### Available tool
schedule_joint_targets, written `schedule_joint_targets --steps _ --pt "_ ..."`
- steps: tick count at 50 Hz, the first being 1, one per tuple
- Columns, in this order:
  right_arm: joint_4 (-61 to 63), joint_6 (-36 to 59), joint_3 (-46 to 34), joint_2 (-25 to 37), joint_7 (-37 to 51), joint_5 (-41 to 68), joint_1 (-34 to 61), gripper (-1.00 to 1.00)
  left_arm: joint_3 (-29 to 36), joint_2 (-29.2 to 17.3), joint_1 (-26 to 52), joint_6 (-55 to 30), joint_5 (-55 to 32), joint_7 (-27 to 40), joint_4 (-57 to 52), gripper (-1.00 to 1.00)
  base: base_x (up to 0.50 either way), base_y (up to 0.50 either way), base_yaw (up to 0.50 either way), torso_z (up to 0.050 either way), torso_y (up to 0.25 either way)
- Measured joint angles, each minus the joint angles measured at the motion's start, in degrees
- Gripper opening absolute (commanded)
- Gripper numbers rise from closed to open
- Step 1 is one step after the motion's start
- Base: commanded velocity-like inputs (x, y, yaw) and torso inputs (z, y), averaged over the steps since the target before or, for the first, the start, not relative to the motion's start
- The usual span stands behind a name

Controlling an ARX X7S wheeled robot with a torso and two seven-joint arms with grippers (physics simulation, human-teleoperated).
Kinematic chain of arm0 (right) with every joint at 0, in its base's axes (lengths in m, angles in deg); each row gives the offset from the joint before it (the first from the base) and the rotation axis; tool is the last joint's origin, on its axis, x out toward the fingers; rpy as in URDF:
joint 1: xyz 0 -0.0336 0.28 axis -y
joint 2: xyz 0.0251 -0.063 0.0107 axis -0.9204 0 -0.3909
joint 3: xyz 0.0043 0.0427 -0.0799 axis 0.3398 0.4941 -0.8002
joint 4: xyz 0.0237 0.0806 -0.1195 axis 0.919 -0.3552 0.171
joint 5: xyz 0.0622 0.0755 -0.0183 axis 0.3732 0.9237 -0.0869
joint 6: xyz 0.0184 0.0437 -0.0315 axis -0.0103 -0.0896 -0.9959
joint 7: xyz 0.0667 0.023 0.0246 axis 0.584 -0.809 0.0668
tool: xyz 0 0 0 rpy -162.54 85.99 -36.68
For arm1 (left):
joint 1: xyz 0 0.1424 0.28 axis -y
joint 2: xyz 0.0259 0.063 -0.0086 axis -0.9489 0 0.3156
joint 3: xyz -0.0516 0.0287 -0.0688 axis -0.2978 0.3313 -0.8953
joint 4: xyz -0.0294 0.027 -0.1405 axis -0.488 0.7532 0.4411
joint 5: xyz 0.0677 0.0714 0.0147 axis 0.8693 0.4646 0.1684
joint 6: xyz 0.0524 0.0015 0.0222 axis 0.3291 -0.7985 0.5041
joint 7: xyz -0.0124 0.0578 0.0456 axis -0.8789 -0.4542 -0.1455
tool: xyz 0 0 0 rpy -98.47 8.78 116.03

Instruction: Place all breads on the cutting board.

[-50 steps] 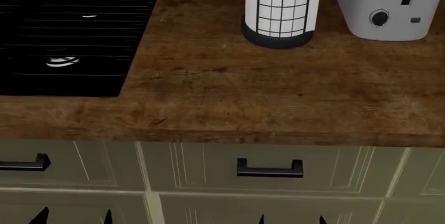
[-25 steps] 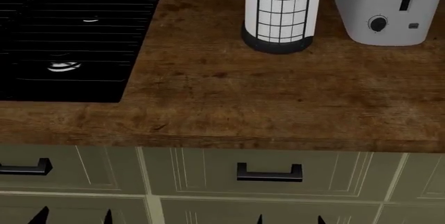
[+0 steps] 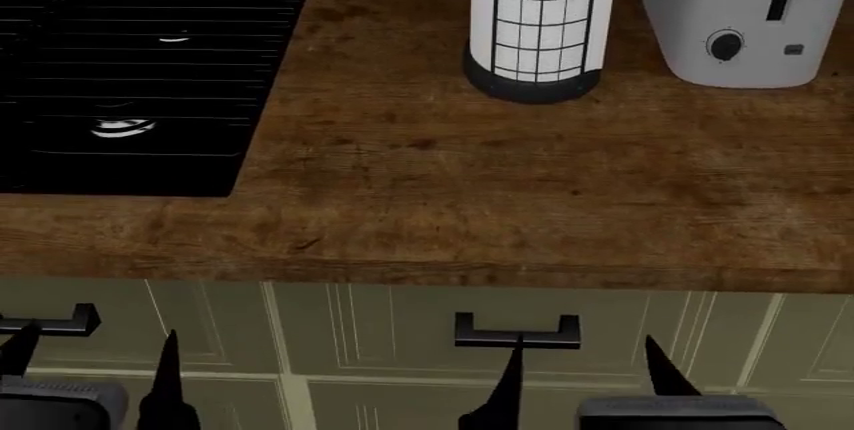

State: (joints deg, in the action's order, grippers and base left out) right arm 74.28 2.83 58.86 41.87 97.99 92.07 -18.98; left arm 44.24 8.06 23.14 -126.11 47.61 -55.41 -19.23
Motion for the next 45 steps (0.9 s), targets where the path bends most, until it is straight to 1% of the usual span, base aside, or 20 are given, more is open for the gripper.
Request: schedule_joint_targets --steps 7,9,13,16,20,25,29,33,38,45 --pt "9.42 12.74 2.5 0.9 0.63 3.32 5.11 1.0 -3.05 -0.39 6.18 -17.52 -3.66 0.56 -11.21 1.0 0.0 0.0 0.0 0.0 0.0" --pt "11.89 16.27 3.32 1.02 0.82 4.32 6.66 1.0 -4.37 -0.65 8.57 -22.42 -6.37 1.66 -13.89 1.0 0.0 0.0 0.0 0.0 0.0" --pt "16.55 23.84 5.35 1.72 2.02 7.93 10.84 1.0 -8.49 -1.98 14.3 -31.77 -18.16 8.54 -17.71 1.0 0.0 0.0 0.0 0.0 0.0" --pt "19.11 29.11 7.24 3.7 5.82 14.61 14.75 1.0 -11.18 -3.76 18.36 -37.04 -29.41 15.86 -19.02 1.0 0.0 0.0 0.0 0.0 0.0" --pt "21.49 35.33 10.01 6.88 11.86 25.0 19.8 1.0 -13.3 -7.1 23.42 -41.84 -43.47 25.52 -19.43 1.0 0.0 0.0 0.0 0.0 0.0" --pt "23.26 41.46 13.18 9.79 19.1 36.92 24.84 1.0 -14.64 -11.66 28.73 -45.11 -57.71 35.76 -18.93 1.0 0.0 0.0 0.0 0.0 0.0" --pt "23.8 45.46 14.95 11.51 24.74 45.42 28.48 1.0 -14.54 -15.17 32.21 -46.14 -67.3 43.3 -18.16 1.0 0.0 0.0 0.0 0.0 0.0" --pt "22.7 47.42 15.59 14.05 33.43 56.69 31.92 1.0 -14.08 -18.31 35.26 -45.99 -75.0 49.74 -17.48 1.0 0.0 -0.5 0.0 0.0 0.0" --pt "21.17 48.03 15.97 17.06 42.61 68.04 35.03 1.0 -13.59 -20.89 37.95 -45.4 -81.48 55.04 -17.11 1.0 0.0 -0.5 0.0 0.0 0.0" --pt "20.15 48.26 16.32 19.28 48.68 75.69 37.02 1.0 -13.4 -23.19 39.73 -44.53 -86.34 58.98 -16.92 1.0 0.0 -0.5 0.0 0.0 0.0"
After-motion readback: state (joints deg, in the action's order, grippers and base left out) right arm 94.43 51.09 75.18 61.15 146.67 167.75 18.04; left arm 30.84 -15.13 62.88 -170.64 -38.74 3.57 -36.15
